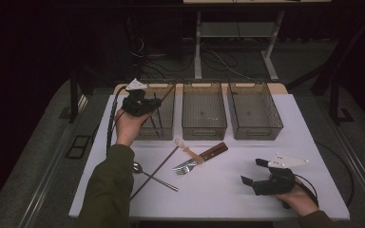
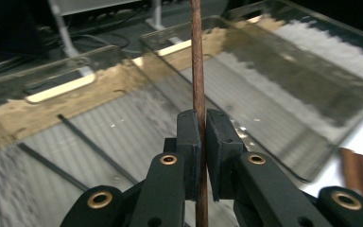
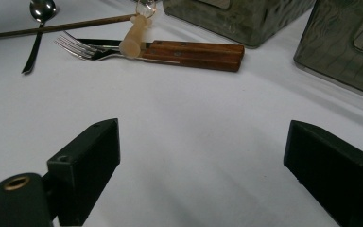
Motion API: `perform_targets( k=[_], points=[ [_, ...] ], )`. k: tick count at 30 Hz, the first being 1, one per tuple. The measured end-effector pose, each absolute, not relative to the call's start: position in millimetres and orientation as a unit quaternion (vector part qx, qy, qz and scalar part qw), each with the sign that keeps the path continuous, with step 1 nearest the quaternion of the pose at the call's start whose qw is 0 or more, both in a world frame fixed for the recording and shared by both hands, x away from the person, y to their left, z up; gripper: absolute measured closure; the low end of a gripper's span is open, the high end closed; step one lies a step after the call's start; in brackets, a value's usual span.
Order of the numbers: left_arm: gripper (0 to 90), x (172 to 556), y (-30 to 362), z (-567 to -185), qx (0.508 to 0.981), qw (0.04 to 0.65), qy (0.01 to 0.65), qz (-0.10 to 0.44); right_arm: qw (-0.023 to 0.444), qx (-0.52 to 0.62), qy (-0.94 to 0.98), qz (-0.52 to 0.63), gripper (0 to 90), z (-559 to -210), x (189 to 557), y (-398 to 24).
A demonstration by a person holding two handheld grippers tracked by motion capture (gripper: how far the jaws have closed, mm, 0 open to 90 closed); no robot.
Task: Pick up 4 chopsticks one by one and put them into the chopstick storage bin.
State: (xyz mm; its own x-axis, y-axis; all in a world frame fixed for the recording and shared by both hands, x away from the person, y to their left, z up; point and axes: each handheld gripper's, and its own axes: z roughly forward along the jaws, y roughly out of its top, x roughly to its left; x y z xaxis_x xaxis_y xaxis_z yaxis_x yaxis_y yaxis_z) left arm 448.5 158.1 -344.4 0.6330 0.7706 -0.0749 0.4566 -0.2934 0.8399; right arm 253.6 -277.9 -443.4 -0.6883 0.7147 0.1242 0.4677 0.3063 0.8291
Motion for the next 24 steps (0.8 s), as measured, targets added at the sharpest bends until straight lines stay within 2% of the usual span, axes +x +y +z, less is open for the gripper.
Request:
perform_targets(
  k=[12, 15, 24],
  points=[
    [84.8, 488.3, 157.2, -360.6, 0.767, 0.446, 0.424, 0.181, 0.135, 0.369, 0.795, 0.463, 11.1, -441.6, 252.2, -279.6],
    [84.8, 491.5, 159.6, -364.5, 0.757, 0.450, 0.437, 0.181, 0.135, 0.368, 0.794, 0.464, 11.1, -441.3, 252.5, -280.0],
    [84.5, 492.3, 159.3, -375.1, 0.771, 0.420, 0.439, 0.191, 0.133, 0.370, 0.792, 0.467, 11.1, -439.9, 251.2, -281.1]
  ],
)
